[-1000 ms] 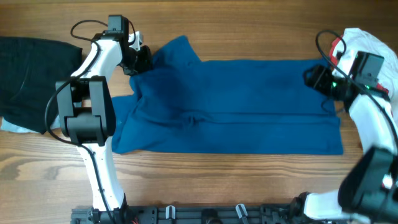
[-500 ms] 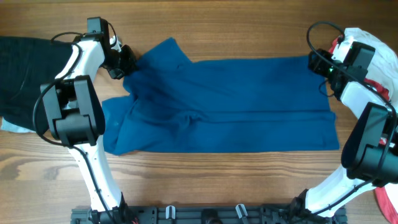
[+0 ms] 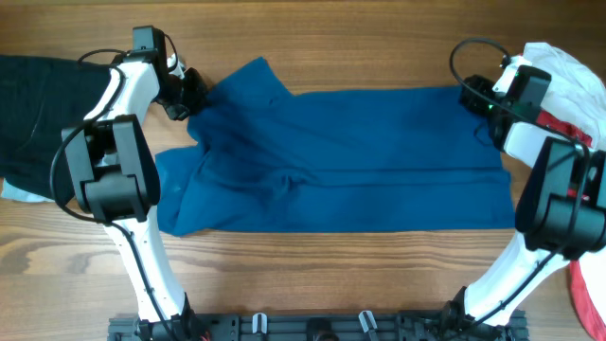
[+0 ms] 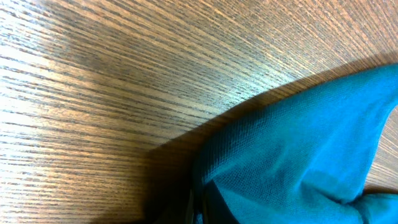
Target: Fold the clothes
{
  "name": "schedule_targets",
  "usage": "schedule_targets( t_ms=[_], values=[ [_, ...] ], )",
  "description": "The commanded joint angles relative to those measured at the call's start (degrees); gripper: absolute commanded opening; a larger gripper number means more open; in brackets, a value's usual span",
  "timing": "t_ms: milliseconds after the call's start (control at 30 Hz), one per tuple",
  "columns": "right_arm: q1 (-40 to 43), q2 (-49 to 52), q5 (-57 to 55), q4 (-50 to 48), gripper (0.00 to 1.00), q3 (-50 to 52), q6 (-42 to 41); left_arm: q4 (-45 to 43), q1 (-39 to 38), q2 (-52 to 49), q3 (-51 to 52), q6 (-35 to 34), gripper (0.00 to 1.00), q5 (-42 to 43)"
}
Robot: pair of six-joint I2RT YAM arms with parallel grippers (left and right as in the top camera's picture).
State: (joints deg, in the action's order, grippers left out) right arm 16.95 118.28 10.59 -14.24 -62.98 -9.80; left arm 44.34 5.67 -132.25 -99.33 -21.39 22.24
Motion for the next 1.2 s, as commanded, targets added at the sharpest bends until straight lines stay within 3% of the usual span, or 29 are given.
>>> schedule_targets(
  t_ms=[0, 100, 133, 200, 267, 533, 767, 967, 1167],
  values=[
    [-0.20, 3.06, -0.74, -0.04, 0.76, -2.78, 0.20, -0.35, 0.55, -2.49, 1.18, -0.52, 0.04, -4.04],
    [-0.20, 4.11, -0.70, -0.15, 0.75, -2.82, 0.17, -0.35, 0.55, -2.49, 1.18, -0.52, 0.04, -4.04],
    [-0.17, 4.20, -0.68, 0.00, 0.68, -2.80, 0.11, -0.33, 0.55, -2.49, 1.18, -0.52, 0.04, -4.04],
    [-0.17, 4.20, -0.63, 0.11, 0.28, -2.82, -0.92, -0.17, 0.55, -2.49, 1.18, -0.52, 0.04, -4.02],
    [-0.17, 4.20, -0.11, 0.11, 0.05, -2.82, -1.92, 0.11, 0.55, -2.49, 1.18, -0.52, 0.04, -4.04],
    [0.11, 0.92, -0.79, 6.58, 0.04, -4.92, -4.33, 0.76, 0.61, -1.14, 1.16, -0.04, 0.04, -2.08],
    [1.42, -10.67, -0.90, 24.81, 0.04, -7.17, -3.63, 3.87, 0.61, 6.16, 1.16, 1.01, 0.04, 0.17],
    [1.42, -20.79, -11.69, 41.86, 0.04, -7.17, -3.69, 13.07, 0.61, 9.01, 1.16, 3.21, 0.04, 0.59],
    [1.46, -22.99, -13.62, 55.69, 0.04, -7.15, -3.74, 22.43, 0.61, 10.93, 1.16, 4.70, 0.04, -1.46]
  ],
)
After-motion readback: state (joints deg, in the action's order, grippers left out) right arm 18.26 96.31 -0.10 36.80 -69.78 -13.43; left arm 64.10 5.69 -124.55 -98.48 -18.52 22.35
